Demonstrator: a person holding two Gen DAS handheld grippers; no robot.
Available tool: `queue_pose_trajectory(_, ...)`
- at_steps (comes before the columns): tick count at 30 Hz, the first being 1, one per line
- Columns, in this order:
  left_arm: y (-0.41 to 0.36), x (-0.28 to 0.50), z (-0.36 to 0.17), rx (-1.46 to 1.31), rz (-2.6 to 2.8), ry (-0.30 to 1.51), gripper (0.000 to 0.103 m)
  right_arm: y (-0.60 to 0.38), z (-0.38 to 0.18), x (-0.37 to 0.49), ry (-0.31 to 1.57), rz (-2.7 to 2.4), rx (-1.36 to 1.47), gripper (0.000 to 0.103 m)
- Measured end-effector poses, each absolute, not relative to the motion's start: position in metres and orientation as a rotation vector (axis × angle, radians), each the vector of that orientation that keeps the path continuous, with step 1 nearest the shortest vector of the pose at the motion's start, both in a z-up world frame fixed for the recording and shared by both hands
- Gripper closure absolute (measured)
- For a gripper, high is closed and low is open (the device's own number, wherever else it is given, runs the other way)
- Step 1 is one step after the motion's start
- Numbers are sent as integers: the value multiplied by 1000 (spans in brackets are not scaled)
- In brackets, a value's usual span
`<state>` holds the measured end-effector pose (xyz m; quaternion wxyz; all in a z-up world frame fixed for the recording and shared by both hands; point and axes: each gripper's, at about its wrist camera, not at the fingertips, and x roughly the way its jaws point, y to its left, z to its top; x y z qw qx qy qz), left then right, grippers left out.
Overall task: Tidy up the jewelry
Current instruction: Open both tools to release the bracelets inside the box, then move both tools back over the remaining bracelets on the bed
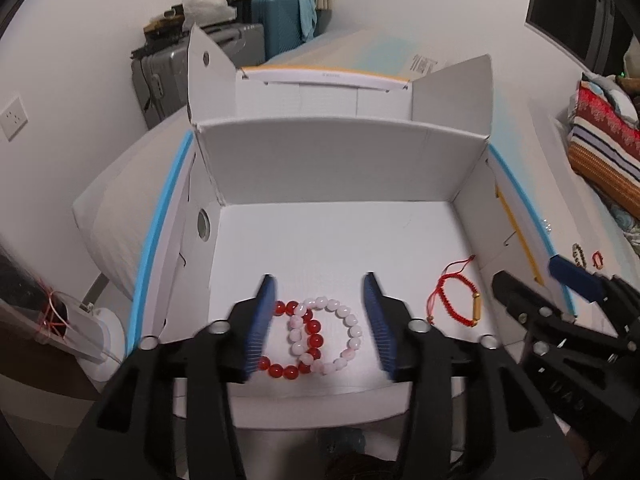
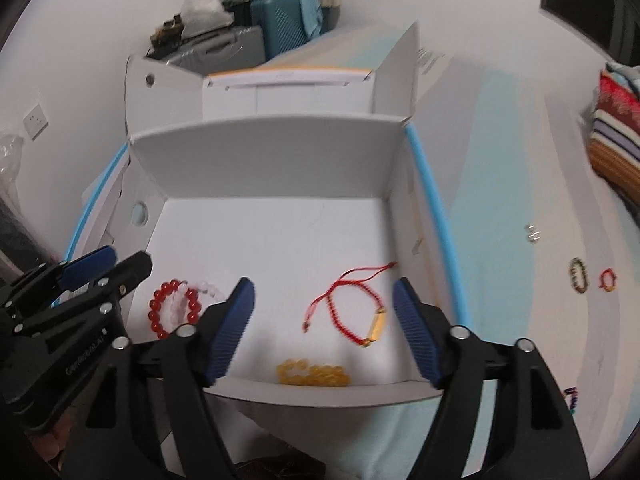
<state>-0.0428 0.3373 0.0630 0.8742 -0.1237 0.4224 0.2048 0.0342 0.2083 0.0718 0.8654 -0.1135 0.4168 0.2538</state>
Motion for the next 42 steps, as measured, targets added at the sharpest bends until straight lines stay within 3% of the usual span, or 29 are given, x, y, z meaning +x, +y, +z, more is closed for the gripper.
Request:
queue_pose_trajectory(4, 321, -46, 78, -236, 416, 844, 33, 183, 85, 37, 837, 492, -222, 19)
queue_pose_trajectory(12, 273, -38, 97, -192, 358, 799, 12, 120, 101, 46, 798, 417, -186, 9)
queue_pose_trajectory(21, 211, -12, 100, -148, 271, 784, 6, 44, 94, 54, 813, 347, -142, 9)
queue_pose_trajectory(42, 66, 43, 54, -51, 46, 856, 6, -129, 51, 81, 890, 123, 1, 9)
